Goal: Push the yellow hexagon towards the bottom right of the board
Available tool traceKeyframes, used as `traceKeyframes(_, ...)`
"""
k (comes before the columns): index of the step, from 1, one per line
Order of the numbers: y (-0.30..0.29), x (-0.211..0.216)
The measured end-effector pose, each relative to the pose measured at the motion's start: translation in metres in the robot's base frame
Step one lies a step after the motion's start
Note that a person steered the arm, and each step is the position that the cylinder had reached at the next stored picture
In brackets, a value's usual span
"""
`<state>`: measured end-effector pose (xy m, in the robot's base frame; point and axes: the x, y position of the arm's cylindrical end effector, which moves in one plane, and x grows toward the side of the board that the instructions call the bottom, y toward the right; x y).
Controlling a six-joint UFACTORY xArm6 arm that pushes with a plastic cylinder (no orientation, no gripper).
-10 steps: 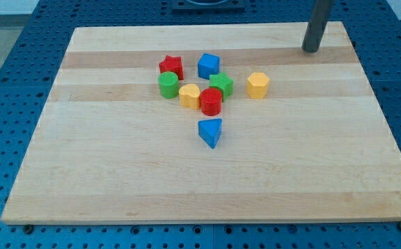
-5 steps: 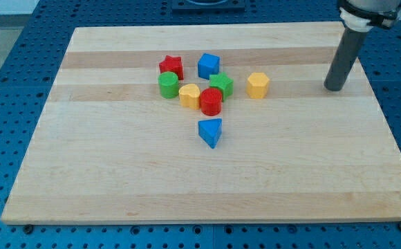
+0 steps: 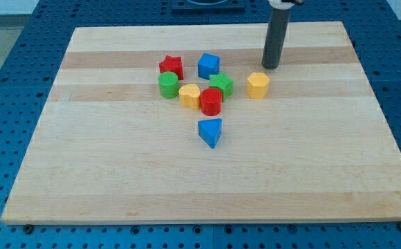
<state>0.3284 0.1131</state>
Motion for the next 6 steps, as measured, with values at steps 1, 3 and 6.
traceKeyframes(1,-0.009,0.024)
traceKeyframes(3,-0.009,0.037)
traceKeyframes(6,-0.013,0.059)
